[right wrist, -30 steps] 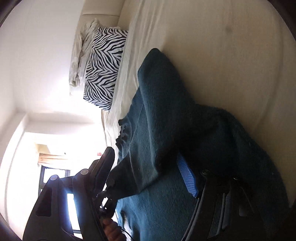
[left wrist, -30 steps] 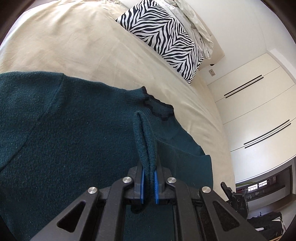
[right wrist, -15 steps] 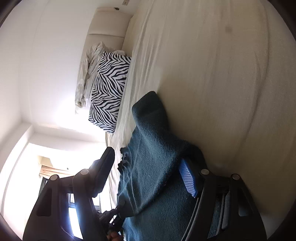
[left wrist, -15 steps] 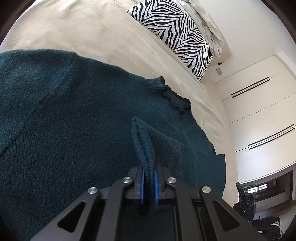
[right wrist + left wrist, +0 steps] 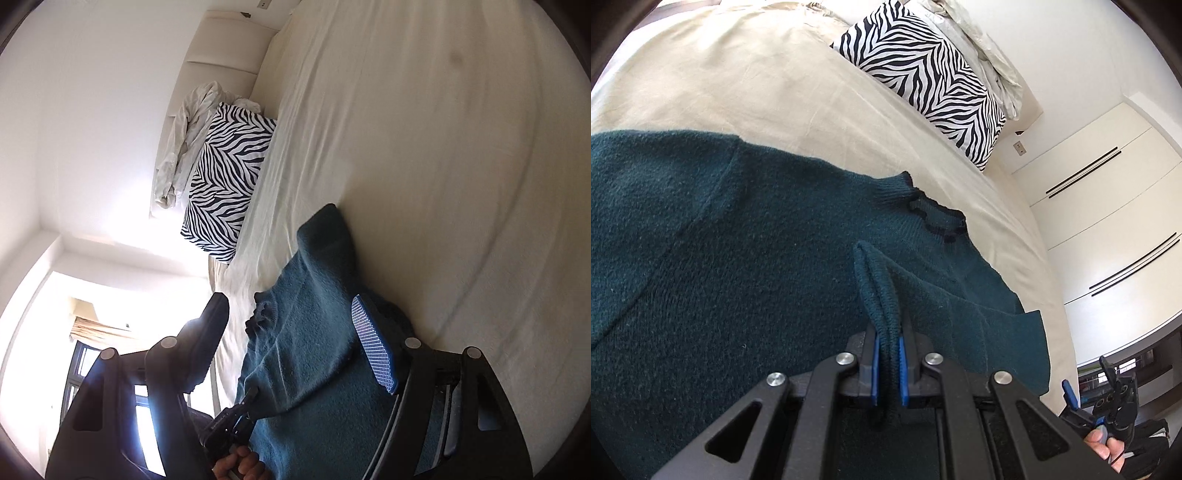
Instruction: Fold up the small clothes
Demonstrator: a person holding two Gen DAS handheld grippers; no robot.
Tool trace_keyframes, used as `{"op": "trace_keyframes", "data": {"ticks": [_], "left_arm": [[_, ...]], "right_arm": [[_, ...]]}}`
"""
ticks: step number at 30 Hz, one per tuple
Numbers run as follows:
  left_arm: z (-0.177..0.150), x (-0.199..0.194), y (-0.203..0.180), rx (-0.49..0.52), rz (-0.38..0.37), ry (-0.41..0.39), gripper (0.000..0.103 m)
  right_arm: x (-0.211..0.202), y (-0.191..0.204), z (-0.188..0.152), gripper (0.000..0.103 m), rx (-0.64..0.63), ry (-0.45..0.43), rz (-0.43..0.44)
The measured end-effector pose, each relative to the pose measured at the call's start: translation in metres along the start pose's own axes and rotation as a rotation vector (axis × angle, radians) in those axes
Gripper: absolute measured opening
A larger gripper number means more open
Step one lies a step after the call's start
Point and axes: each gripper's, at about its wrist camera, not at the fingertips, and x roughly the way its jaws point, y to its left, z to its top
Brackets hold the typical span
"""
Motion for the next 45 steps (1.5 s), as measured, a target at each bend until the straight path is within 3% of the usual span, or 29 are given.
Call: {"op": "trace_keyframes", "data": {"ticks": [9,12,16,21,26,30,35,45], "left_arm": [[0.000,0.005,0.013,-0.014,0.012,-0.010,0.009],[-0.001,0.003,0.015,-0.007,0.011,-0.023,0.009],[0.000,0.005,0.021,-0.018,0.004,-0.031,0.009],[0.000,0.005,0.023,-0.018,-0.006,-0.029,0.011],[-0.001,0.005,0.025,-0.017,-0.014,-0.026,0.012],[-0.001,0.006,0.025,-0.017,-0.016,-0.026,0.012],[-0.002,0.006,0.026,-0.020,-0.020,-0.026,0.012],[-0.001,0.003,0.029,-0.021,-0.028,-0.018,0.012]], "right_arm": [[0.087,0.009,0.015,0.069,-0.062,0.206,-0.054],[0.103,-0.005,0.022,0.067,-0.054,0.197,-0.114],[0.110,-0.010,0.040,0.067,0.004,0.183,-0.065],[0.131,-0.003,0.059,0.068,-0.019,0.229,-0.067],[0.143,-0.010,0.079,0.067,0.058,0.202,-0.006],[0.136,-0.007,0.069,0.067,-0.021,0.259,-0.016],[0.103,-0.009,0.032,0.068,-0.075,0.363,-0.001],[0.034,-0.015,0.013,0.069,-0.050,0.321,0.042]]}}
